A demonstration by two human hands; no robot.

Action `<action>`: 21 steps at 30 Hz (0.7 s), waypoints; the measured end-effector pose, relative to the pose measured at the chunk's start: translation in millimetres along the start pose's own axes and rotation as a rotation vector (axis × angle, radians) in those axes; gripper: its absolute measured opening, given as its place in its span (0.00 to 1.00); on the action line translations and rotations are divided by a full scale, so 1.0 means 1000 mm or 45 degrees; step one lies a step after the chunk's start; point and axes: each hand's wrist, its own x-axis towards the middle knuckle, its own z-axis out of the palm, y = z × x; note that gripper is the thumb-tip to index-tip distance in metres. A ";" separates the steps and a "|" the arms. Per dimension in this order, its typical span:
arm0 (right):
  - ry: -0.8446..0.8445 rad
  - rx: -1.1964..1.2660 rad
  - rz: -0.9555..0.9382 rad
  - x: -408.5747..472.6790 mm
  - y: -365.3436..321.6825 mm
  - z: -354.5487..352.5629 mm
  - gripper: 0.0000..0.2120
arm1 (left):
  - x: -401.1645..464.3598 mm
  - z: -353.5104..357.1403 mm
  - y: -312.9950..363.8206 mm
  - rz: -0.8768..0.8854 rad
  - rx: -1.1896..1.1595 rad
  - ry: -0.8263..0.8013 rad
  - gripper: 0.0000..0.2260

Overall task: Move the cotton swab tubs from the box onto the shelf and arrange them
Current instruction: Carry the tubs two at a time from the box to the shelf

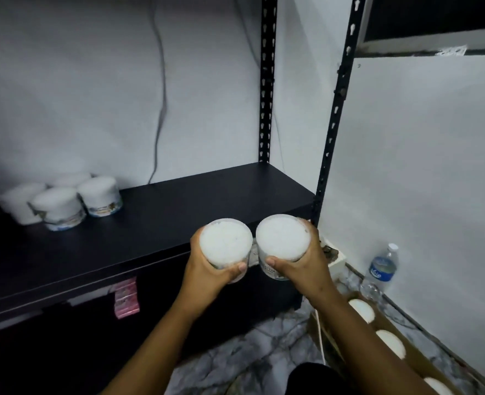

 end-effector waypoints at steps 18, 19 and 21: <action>-0.293 0.181 0.021 0.036 -0.053 0.154 0.43 | 0.006 -0.161 0.005 -0.050 0.132 0.372 0.45; -0.303 0.183 0.025 0.039 -0.054 0.161 0.43 | 0.008 -0.168 0.003 -0.050 0.136 0.379 0.46; -0.327 0.188 0.032 0.046 -0.054 0.176 0.41 | 0.013 -0.180 0.000 -0.048 0.143 0.395 0.47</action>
